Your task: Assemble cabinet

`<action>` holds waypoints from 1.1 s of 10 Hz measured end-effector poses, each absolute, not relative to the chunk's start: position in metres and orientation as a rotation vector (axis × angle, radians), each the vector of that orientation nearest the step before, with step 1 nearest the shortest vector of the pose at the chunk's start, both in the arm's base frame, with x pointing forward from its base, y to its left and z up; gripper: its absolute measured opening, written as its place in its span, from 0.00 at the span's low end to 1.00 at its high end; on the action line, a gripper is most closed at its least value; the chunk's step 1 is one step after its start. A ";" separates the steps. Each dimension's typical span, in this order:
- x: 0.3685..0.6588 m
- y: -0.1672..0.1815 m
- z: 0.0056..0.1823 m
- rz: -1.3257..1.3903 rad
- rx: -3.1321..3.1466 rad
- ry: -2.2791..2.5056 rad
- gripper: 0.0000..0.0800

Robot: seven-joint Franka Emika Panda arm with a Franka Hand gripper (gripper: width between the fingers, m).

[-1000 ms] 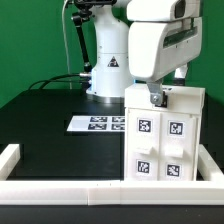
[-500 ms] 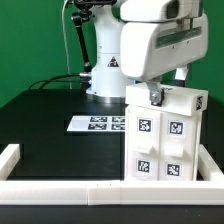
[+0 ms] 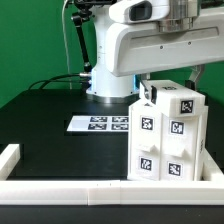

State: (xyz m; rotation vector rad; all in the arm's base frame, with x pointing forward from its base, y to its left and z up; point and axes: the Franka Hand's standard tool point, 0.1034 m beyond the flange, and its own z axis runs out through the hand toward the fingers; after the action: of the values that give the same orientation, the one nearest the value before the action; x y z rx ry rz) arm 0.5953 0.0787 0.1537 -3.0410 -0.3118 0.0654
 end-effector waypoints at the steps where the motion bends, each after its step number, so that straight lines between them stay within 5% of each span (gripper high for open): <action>1: 0.595 0.079 0.154 0.071 -3.053 -0.184 0.70; 11: 0.601 0.081 0.156 0.020 -2.854 1.060 0.70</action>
Offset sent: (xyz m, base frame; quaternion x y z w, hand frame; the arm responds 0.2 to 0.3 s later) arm 0.0000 0.0000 0.0000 0.0000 0.0000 0.1938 0.9810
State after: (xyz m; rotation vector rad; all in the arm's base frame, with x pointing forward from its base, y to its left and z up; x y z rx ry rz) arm 0.6015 0.0810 0.1555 -2.8535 1.0600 0.0204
